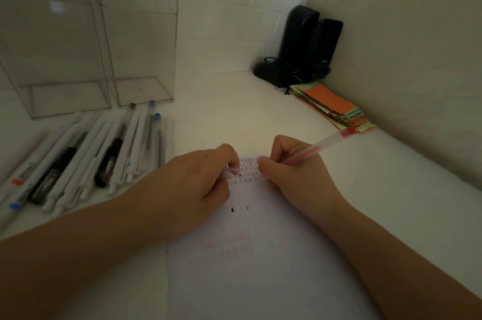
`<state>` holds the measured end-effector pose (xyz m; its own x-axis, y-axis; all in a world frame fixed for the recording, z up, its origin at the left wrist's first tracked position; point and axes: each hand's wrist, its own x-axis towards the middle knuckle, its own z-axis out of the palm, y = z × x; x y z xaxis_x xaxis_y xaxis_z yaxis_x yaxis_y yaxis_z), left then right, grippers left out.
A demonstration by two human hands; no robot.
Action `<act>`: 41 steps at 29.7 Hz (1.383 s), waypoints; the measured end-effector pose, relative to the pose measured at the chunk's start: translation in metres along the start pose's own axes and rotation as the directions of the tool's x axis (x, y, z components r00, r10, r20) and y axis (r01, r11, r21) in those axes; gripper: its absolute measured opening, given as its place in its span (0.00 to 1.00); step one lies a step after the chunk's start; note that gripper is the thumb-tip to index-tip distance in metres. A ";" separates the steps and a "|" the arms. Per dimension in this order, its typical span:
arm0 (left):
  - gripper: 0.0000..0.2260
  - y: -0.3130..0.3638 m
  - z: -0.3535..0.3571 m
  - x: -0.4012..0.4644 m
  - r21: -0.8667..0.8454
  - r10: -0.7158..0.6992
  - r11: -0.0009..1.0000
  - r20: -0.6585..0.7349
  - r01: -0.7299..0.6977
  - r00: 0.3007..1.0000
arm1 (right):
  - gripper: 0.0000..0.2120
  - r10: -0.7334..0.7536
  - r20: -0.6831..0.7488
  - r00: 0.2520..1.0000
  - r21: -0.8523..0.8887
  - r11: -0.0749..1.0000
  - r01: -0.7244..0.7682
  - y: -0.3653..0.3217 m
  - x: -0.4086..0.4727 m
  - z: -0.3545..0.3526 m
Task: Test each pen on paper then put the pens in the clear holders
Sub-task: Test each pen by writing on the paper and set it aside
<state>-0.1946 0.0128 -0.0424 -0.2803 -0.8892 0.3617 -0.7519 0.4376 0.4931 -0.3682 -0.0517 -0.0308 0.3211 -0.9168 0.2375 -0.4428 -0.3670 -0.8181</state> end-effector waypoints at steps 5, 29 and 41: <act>0.06 -0.002 0.002 0.001 0.008 0.022 1.000 -0.035 -0.022 0.999 | 0.14 -0.008 0.008 1.000 -0.011 1.000 0.008 0.000 0.000 0.000; 0.01 -0.003 -0.003 0.004 -0.131 -0.077 0.989 -0.050 0.070 0.996 | 0.12 0.027 0.243 0.970 0.695 0.692 -0.194 -0.011 -0.015 -0.006; 0.05 0.001 -0.004 0.003 -0.084 -0.069 0.994 -0.035 0.065 0.997 | 0.16 0.058 0.219 0.974 0.663 0.724 -0.192 -0.008 -0.012 -0.003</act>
<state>-0.1937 0.0107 -0.0377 -0.2068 -0.9118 0.3547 -0.7158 0.3881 0.5805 -0.3714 -0.0380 -0.0251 0.4705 -0.8796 0.0696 0.1726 0.0144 -0.9849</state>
